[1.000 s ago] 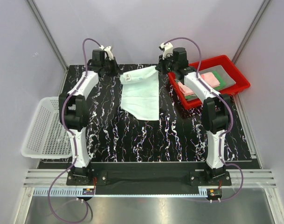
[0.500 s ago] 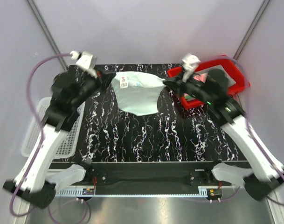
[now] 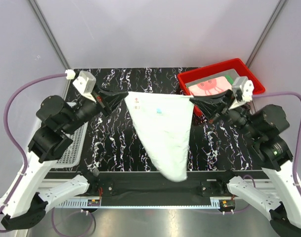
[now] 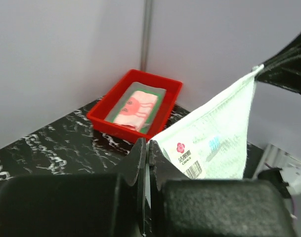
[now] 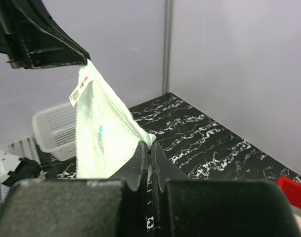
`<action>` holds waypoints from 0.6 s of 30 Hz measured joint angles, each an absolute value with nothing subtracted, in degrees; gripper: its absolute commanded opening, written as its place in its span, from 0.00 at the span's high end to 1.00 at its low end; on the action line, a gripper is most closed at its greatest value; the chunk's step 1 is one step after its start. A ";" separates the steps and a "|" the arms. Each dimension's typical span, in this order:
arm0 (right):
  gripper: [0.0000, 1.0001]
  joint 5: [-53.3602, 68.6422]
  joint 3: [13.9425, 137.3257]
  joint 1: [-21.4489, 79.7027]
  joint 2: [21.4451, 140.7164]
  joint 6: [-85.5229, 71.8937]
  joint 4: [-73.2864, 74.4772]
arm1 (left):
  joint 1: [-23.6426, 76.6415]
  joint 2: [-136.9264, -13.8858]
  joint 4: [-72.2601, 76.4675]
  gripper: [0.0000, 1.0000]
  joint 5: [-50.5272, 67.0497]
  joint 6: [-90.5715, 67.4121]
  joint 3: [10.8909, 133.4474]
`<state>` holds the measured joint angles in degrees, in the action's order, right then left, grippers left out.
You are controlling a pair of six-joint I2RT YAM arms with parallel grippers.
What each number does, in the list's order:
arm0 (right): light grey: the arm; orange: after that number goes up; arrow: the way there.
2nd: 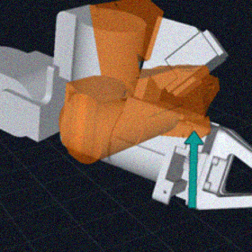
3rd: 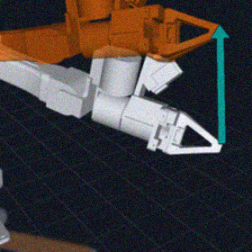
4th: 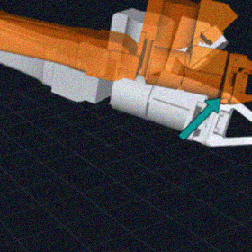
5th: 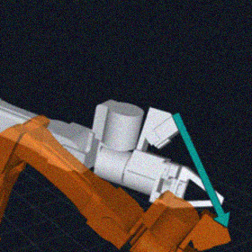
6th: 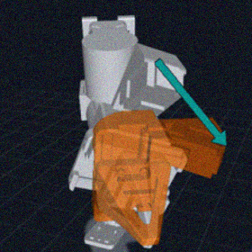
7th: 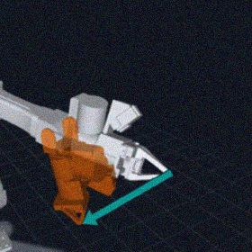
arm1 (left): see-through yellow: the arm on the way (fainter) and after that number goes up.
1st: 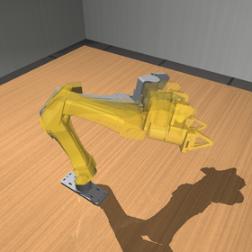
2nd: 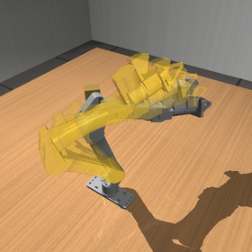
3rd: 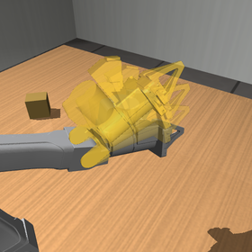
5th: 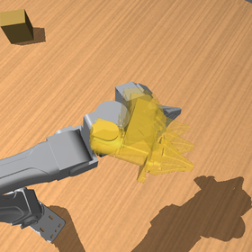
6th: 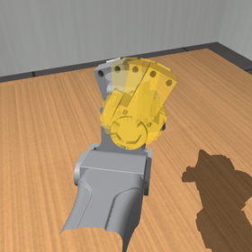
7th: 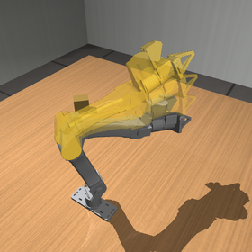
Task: Fold and stack the towels
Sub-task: Flatten out the crumpled towel
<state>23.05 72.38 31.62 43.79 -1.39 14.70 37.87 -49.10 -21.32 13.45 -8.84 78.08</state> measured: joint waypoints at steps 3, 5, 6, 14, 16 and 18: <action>1.00 19.81 72.42 31.55 47.27 -0.32 13.98 | 37.85 -52.31 -21.41 1.00 8.47 -7.25 80.36; 1.00 16.99 72.49 31.51 50.63 1.28 12.84 | 37.12 -54.89 -21.32 1.00 5.02 -6.02 81.01; 1.00 15.51 72.69 31.51 52.95 2.28 12.10 | 35.92 -56.60 -21.41 1.00 3.95 -5.67 81.28; 1.00 10.83 81.25 27.29 83.37 8.64 4.38 | 18.92 -79.83 -19.73 1.00 5.61 -6.96 87.24; 1.00 12.12 85.69 24.03 92.60 8.71 3.01 | 16.75 -87.02 -19.70 1.00 6.37 -7.40 90.30; 1.00 13.43 89.86 21.65 100.09 8.56 2.52 | 15.22 -94.59 -19.46 1.00 8.36 -8.05 95.15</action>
<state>13.43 89.86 21.65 100.09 8.56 2.52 15.22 -94.59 -19.46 8.36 -8.05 95.15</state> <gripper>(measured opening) 0.020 0.021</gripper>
